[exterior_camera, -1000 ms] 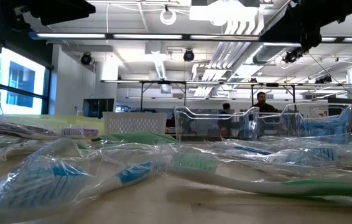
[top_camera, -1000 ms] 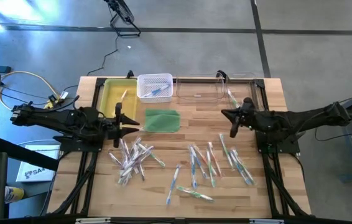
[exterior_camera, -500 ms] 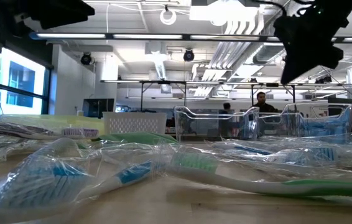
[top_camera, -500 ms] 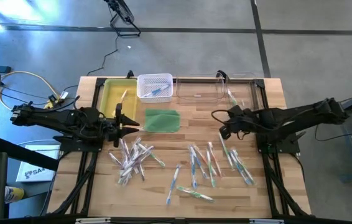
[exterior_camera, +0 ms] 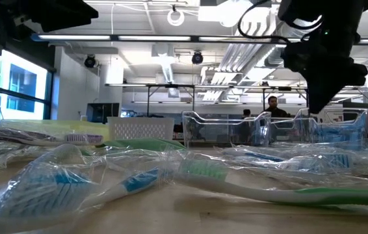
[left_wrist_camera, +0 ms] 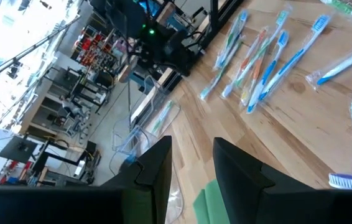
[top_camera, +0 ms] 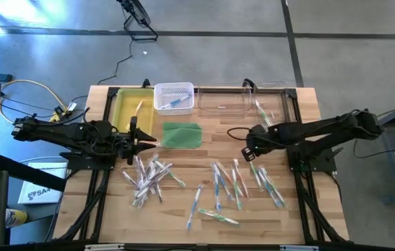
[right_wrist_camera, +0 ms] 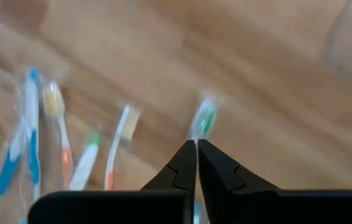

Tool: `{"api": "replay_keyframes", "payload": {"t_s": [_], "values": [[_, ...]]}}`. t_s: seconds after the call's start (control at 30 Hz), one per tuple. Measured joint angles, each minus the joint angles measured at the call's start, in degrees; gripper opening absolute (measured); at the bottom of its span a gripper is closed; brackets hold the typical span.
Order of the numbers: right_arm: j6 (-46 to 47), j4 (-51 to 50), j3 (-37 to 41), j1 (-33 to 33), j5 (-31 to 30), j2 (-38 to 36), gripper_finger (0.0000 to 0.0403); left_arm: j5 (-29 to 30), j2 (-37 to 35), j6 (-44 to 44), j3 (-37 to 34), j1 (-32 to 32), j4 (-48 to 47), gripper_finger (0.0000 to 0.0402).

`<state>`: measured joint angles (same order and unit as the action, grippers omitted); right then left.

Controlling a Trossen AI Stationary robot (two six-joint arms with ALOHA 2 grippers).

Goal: Pick & Place Toothbrushes
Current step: Put the green toothbrush into the right transparent bin

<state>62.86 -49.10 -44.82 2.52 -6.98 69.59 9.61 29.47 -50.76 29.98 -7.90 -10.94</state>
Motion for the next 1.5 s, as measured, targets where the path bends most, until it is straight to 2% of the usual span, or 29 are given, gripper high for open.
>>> {"api": "replay_keyframes", "payload": {"t_s": [0.1, 0.3, 0.47, 0.77, 0.93, 1.33, 1.5], "values": [[-0.1, 0.0, 0.0, 0.0, 3.2, 2.1, 0.0046, 0.0, 0.0, 0.0, 0.0, 0.0, 0.0, 0.0113], [1.7, 0.1, 0.0, 0.1, 5.0, 4.8, 0.0125, 0.0, 0.0, 0.0, 0.0, 0.0, -0.2, 0.0113], [2.1, 0.7, 0.0, 0.3, 9.5, 6.6, 0.0155, 0.1, 0.0, 0.1, 0.0, 0.0, -2.0, 0.0113], [2.1, 4.9, 0.0, 2.1, 9.0, 11.7, 0.0144, 0.1, 0.0, 0.3, 0.0, 0.0, -3.0, 0.0113], [2.1, 4.8, 0.0, 2.8, 6.7, 14.7, 0.0142, 0.1, 0.0, 0.3, 0.0, 0.0, -3.0, 0.0113], [1.9, 4.9, 0.0, 2.8, 6.6, 20.7, 0.0140, 0.1, 0.0, 0.3, 0.0, 0.0, -3.0, 0.0113], [1.4, 5.6, 0.0, 2.8, 6.7, 20.9, 0.0107, 0.1, 0.0, 0.3, 0.0, 0.0, -3.0, 0.0113]]}}
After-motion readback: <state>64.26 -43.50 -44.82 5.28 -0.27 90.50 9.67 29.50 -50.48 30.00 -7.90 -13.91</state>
